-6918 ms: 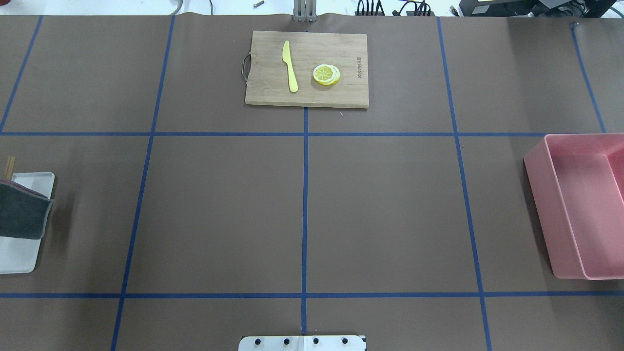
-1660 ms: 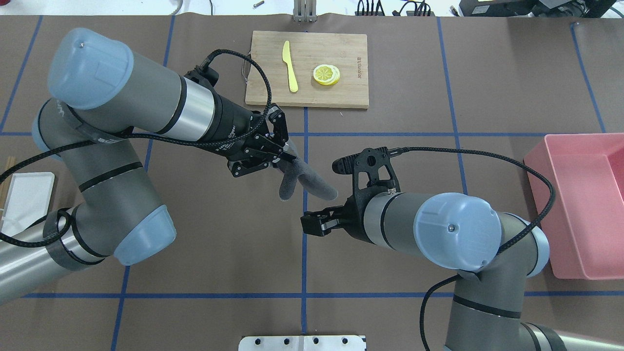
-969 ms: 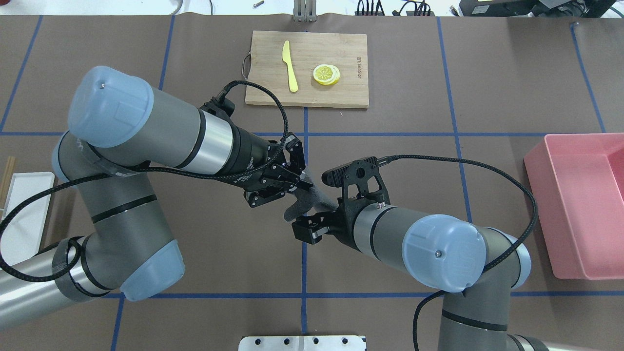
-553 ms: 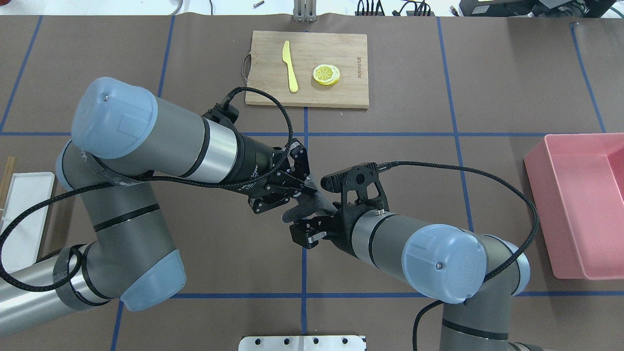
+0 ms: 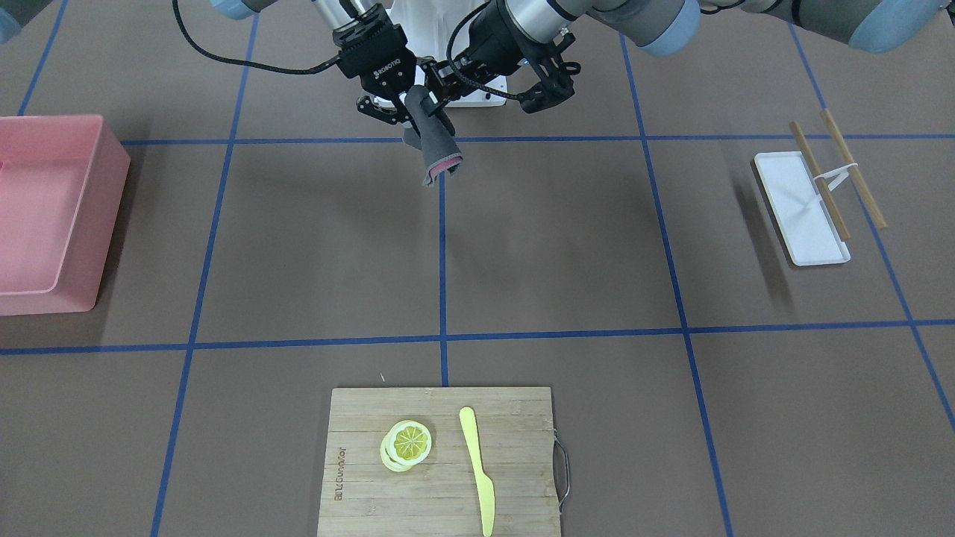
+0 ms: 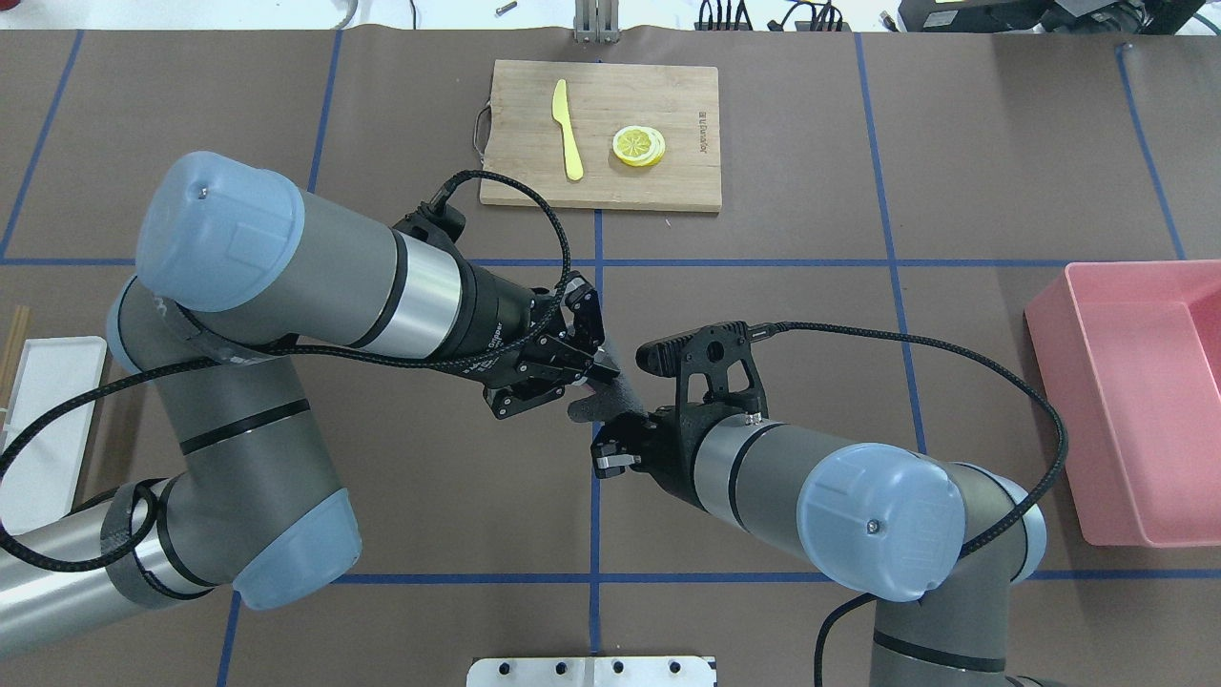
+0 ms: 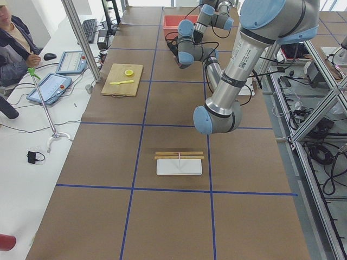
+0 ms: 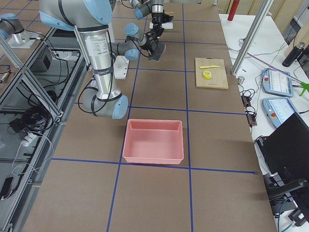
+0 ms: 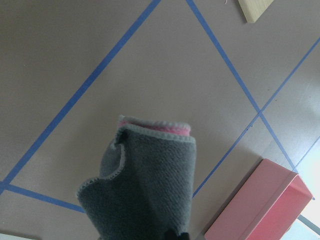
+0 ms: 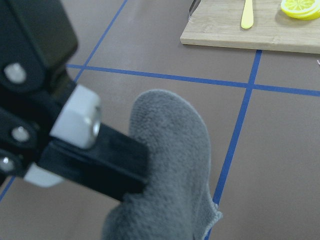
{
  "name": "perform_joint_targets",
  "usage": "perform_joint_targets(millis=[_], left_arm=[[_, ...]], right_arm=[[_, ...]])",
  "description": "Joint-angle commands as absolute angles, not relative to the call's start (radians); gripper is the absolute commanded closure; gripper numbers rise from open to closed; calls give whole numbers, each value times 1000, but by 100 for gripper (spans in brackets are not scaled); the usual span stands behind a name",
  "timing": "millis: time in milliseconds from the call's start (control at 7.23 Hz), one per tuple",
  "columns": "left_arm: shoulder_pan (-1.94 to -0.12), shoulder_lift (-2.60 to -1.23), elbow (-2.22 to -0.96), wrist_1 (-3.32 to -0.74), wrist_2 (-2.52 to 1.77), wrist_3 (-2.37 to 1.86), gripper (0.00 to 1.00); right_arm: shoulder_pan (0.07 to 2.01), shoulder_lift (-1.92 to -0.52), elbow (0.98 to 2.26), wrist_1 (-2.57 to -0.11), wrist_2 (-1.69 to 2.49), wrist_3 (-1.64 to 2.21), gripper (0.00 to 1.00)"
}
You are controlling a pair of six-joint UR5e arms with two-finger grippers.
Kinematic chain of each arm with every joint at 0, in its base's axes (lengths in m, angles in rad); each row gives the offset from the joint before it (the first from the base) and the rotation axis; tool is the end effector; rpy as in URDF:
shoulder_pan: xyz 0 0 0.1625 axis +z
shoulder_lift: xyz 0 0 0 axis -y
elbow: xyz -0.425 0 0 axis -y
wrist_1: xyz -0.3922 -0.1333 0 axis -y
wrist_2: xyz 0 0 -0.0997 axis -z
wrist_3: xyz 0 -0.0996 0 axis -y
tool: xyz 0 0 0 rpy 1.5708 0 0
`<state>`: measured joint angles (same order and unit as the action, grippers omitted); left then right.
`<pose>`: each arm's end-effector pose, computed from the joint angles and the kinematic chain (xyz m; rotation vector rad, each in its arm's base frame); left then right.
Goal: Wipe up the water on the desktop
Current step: 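Open the left gripper and draw it back while right gripper lowers the cloth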
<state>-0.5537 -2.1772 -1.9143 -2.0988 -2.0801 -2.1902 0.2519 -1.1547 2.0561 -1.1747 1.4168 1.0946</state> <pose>0.4371 -0.3698 0.1015 -0.4641 1.4433 -0.5695 -0.4829 -0.2777 0.1742 0.5841 -1.1629 -0.0918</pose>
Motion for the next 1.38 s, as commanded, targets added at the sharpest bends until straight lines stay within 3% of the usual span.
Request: perform_joint_targets(millis=[0,138,415,830,1245], left_arm=[[-554,-2175,-1914,-2100,-2080,-2189,100],[-554,-2172,-1917,-2102,-2080,-2186,78],[-596,-2158,-1939,-2100,-2083,-2174,3],[-794,-2115,-1959,-2100,-2234,-2172,2],[-848,-2099,-1953,-2097,-2264,-2172,2]], right_arm=[[250,-1158,2065,-1175,1416,1095,100],[250,-1160,2066,-1174,1416,1095,100],[253,-1208,2106,-1175,1411,1098,100],[261,-1427,2144,-1180,1411,1149,100],[270,-1711,2215,-1181,1428,1149,100]])
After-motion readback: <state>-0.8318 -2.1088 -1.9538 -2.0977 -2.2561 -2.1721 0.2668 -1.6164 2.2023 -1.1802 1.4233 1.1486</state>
